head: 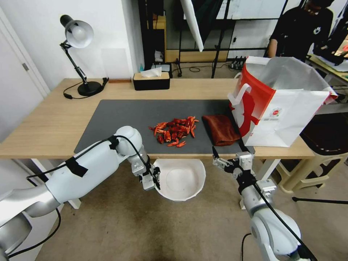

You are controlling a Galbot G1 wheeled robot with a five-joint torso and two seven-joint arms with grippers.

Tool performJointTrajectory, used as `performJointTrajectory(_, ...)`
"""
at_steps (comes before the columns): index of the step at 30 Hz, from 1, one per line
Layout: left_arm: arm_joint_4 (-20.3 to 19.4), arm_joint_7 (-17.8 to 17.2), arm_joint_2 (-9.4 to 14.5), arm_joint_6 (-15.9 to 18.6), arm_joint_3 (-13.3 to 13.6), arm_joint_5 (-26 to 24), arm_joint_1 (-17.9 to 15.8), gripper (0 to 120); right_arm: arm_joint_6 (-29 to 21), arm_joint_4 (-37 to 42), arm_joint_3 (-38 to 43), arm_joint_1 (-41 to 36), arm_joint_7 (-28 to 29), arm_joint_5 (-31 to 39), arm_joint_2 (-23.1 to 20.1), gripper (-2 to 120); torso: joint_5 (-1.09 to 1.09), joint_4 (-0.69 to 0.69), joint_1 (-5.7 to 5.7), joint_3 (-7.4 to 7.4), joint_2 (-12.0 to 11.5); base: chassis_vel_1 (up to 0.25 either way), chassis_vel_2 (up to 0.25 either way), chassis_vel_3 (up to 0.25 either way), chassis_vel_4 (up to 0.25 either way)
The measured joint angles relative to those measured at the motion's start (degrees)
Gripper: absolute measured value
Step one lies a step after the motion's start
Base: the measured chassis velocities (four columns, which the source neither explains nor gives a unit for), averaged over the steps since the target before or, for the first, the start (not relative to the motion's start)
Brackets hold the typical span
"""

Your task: Sweep shrimp from table into container with towel, then put container into takeout bag.

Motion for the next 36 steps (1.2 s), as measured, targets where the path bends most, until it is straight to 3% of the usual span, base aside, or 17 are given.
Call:
performJointTrajectory(16, 0.3, -0.6, 1.0, -0.3, -2.0, 0.3, 2.5, 0, -6.4, -7.0, -5.6, 15.1, 3.7, 9.4, -9.4, 100, -0.01, 0.00, 0.00, 0.00, 0.0, 0.000, 0.000, 0.000, 0.000)
performJointTrajectory(20, 0.5, -0.7, 1.1, -0.4, -2.4, 0.4, 3.0, 0, -11.6, -8.1, -8.2, 18.7, 8.1, 11.4, -10.0, 100, -0.02, 0.01, 0.00, 0.00, 0.0, 0.000, 0.000, 0.000, 0.000)
performJointTrajectory(22, 1.0, -0.9, 1.0, -0.6, -2.6, 0.3, 2.9, 0, -17.2, -8.5, -10.5, 21.2, 14.0, 15.3, -9.8, 100, -0.01, 0.01, 0.00, 0.00, 0.0, 0.000, 0.000, 0.000, 0.000)
performJointTrajectory(26, 1.5, -1.1, 1.0, -0.9, -2.8, 0.3, 2.6, 0, -21.6, -9.5, -12.1, 23.8, 18.9, 18.4, -9.5, 100, -0.01, 0.01, 0.00, 0.00, 0.0, 0.000, 0.000, 0.000, 0.000)
performJointTrajectory(31, 1.6, -1.1, 1.3, -1.1, -3.0, 0.3, 3.2, 0, -25.8, -10.6, -13.6, 25.8, 25.4, 21.6, -8.8, 100, -0.01, 0.00, 0.00, 0.00, 0.0, 0.000, 0.000, 0.000, 0.000)
performJointTrajectory(36, 2.1, -1.4, 1.5, -1.5, -3.1, 0.4, 3.4, 0, -26.8, -11.6, -13.8, 26.8, 28.4, 23.8, -8.4, 100, -0.01, 0.00, 0.00, 0.00, 0.0, 0.000, 0.000, 0.000, 0.000)
